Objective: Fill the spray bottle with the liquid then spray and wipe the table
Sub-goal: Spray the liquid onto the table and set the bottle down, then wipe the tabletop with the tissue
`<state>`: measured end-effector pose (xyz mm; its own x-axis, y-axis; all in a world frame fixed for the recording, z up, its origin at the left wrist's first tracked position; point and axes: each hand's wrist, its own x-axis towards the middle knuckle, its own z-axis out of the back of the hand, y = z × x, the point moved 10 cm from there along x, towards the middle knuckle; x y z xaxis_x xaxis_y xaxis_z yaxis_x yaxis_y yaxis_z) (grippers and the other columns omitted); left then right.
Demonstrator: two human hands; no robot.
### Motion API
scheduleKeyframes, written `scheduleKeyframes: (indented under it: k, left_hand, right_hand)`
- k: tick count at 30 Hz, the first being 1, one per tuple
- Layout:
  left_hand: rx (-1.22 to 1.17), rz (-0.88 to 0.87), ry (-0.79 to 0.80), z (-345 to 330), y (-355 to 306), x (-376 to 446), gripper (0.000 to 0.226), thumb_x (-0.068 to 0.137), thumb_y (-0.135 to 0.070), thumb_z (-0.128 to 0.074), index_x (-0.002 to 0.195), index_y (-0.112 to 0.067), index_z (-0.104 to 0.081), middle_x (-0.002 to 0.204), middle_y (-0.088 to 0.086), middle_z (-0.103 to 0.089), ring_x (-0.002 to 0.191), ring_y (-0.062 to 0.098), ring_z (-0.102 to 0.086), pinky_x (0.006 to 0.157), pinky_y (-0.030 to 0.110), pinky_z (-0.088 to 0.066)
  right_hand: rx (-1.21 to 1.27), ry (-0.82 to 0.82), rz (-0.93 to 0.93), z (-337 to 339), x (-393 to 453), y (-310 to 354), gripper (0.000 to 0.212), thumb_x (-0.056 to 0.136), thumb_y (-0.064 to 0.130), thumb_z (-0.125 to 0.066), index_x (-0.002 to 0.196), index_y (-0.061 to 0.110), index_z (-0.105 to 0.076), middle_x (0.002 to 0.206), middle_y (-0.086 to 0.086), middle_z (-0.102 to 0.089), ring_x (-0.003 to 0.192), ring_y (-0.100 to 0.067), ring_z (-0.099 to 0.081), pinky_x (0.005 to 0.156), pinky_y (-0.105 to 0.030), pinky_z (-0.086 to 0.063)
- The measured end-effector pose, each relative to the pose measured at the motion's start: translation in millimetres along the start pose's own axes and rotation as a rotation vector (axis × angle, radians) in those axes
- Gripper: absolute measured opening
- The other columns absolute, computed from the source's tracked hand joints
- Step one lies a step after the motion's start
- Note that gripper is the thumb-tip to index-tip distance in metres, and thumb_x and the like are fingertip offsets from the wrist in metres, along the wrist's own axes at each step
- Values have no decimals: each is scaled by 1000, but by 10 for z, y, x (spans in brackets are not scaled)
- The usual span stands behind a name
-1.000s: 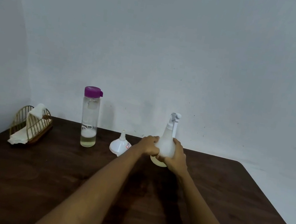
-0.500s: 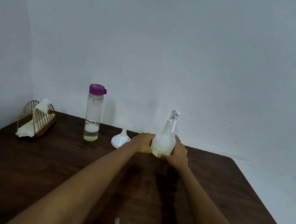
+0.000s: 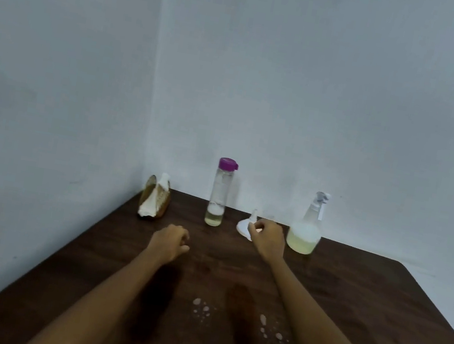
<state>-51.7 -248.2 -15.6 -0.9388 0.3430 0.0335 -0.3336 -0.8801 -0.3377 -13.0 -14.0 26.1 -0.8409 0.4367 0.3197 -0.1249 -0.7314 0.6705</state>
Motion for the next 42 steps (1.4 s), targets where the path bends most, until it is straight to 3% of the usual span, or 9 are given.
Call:
scheduleKeyframes:
  k: [8, 11, 17, 21, 25, 31, 35, 38, 42]
  left_hand:
    - [223, 338, 310, 113, 1332, -202, 78, 83, -38, -70, 143, -7, -31, 146, 12, -39, 130, 24, -48, 105, 32, -42]
    - [187, 377, 392, 57, 1398, -142, 81, 83, -34, -70, 145, -4, -28, 147, 12, -39, 129, 23, -50, 104, 31, -44]
    - [287, 291, 298, 106, 1335, 219, 60, 85, -20, -69, 138, -8, -44, 142, 12, -45, 131, 26, -47, 102, 34, -43]
    - [357, 245, 321, 94, 1303, 289, 57, 84, -23, -69, 135, -7, -47, 137, 11, -49, 127, 25, -50, 98, 32, -46]
    - [375, 212, 311, 96, 1287, 322, 47, 90, -20, -61, 135, -9, -48, 136, 10, -51, 124, 23, -53, 94, 30, -49]
    - [459, 205, 297, 131, 1267, 243, 46, 85, -23, -68, 127, -9, -56, 124, 8, -61, 111, 21, -63, 65, 25, -51]
    - [521, 161, 273, 165, 1143, 38, 66, 71, -33, -81, 126, -11, -53, 124, 8, -59, 111, 22, -62, 88, 31, -52]
    - [558, 136, 247, 190, 1075, -251, 59, 79, -33, -75, 129, -10, -54, 126, 8, -59, 112, 23, -63, 93, 33, -52]
    - [559, 142, 201, 244, 954, -678, 48, 87, -26, -67, 130, -9, -56, 130, 8, -58, 117, 25, -60, 94, 38, -52]
  right_hand:
    - [128, 169, 146, -1153, -54, 1229, 24, 88, 29, -61, 90, 8, -72, 90, -6, -72, 80, -13, -62, 70, -23, -44]
    - [340, 82, -34, -1432, 8, 1390, 24, 89, 29, -59, 92, 8, -71, 95, -8, -72, 91, -21, -66, 71, -27, -45]
    - [550, 229, -441, -2258, 269, 1396, 55, 88, 53, -52, 116, 6, -59, 119, -15, -61, 113, -32, -59, 94, -43, -52]
    - [744, 236, -597, -2483, 401, 1430, 61, 86, 40, -63, 130, 2, -46, 133, -17, -53, 119, -33, -55, 100, -42, -49]
    - [678, 83, -519, -2405, 557, 1488, 28, 85, 12, -67, 111, 1, -62, 117, -14, -65, 104, -27, -64, 81, -29, -53]
    - [1064, 97, -417, -2067, 613, 1787, 16, 89, 12, -60, 105, 10, -58, 105, -6, -56, 92, -21, -55, 80, -33, -51]
    - [1214, 191, -358, -1529, 327, 1890, 19, 94, 9, -51, 113, 9, -51, 109, -9, -54, 99, -24, -55, 72, -36, -52]
    - [1057, 220, -358, -1294, -111, 1577, 27, 97, 13, -49, 122, 5, -51, 110, -8, -56, 101, -21, -55, 79, -35, -51]
    - [629, 133, -297, -727, -654, 813, 29, 95, 16, -51, 118, -2, -56, 107, -13, -60, 92, -22, -60, 66, -20, -49]
